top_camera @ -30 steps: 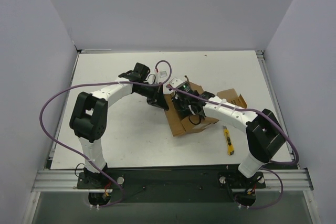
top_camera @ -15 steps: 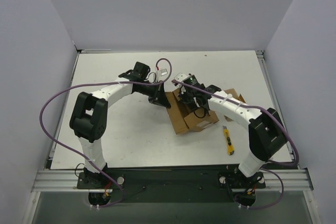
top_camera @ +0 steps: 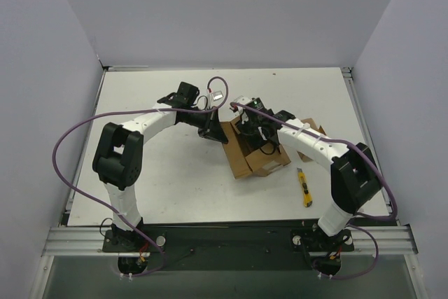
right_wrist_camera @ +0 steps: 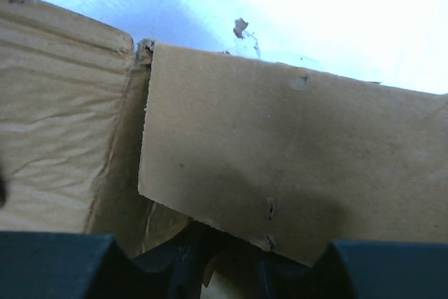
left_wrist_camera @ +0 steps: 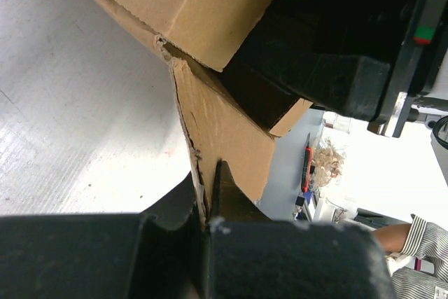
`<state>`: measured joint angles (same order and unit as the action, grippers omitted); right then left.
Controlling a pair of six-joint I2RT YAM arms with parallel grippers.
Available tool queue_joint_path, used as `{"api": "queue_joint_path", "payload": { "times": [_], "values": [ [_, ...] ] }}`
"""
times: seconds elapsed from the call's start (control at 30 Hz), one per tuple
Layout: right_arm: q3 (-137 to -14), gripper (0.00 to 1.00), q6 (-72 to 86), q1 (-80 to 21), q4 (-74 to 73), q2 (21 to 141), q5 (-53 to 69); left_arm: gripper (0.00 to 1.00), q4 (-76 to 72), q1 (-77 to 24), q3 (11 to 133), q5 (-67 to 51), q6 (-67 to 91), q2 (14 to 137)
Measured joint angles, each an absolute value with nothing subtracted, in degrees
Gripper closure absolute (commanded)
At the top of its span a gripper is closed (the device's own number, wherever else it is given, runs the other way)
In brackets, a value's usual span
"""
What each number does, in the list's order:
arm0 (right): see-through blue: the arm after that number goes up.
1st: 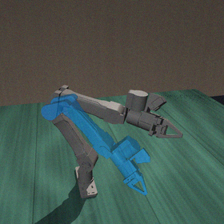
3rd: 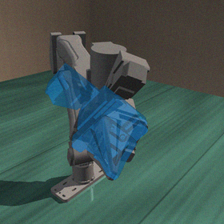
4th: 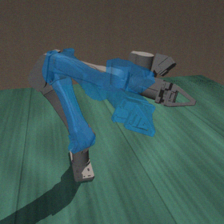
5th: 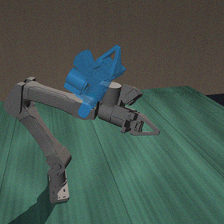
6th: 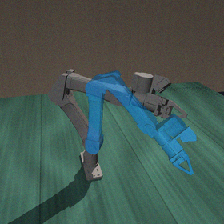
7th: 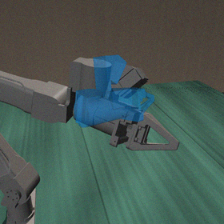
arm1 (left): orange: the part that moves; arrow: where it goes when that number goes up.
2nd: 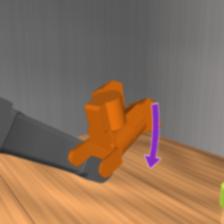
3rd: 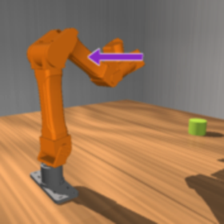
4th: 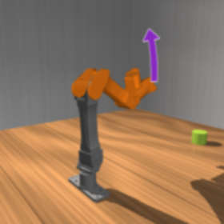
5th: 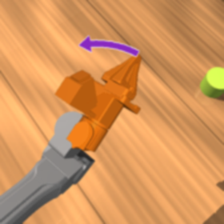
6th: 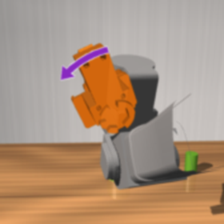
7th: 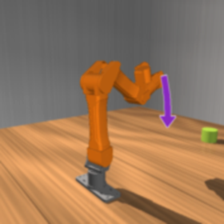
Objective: Unpack the express box
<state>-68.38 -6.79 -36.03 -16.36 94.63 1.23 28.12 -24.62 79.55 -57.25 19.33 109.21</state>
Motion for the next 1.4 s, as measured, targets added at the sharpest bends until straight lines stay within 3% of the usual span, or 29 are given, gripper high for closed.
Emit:
{"api": "queue_joint_path", "payload": {
  "times": [0.17,0.3,0.4,0.67,1.07,1.2,1.33,1.4],
  "values": [
    [-68.49,0.71,-5.78,-36.58,-16.56,96.42,1.65,1.00,28.14,-24.67,79.55,-57.39,19.35,109.21],
    [-69.34,0.84,-5.52,-36.84,-16.29,98.72,2.57,1.00,28.12,-24.67,79.55,-57.21,19.94,109.21],
    [-70.13,1.00,-5.17,-36.71,-16.19,99.63,5.82,1.00,28.10,-24.58,79.55,-57.34,20.40,109.21],
    [-71.26,1.00,-4.10,-33.08,-17.12,99.31,15.53,1.00,28.18,-24.23,79.55,-57.49,20.40,109.21],
    [-75.75,1.00,-4.62,-33.01,-18.76,91.24,20.03,1.00,28.51,-24.27,79.55,-57.71,20.38,109.40],
    [-76.49,0.84,-4.49,-33.10,-21.37,91.20,18.79,1.00,28.71,-24.21,79.64,-57.74,20.40,109.58],
    [-75.96,0.93,-4.21,-33.63,-22.57,91.20,16.75,1.00,28.86,-24.16,79.90,-57.80,20.51,109.75],
    [-75.18,0.85,-3.79,-34.02,-22.83,91.22,16.36,1.00,28.86,-24.16,79.92,-57.89,20.58,109.75]
  ]
}}
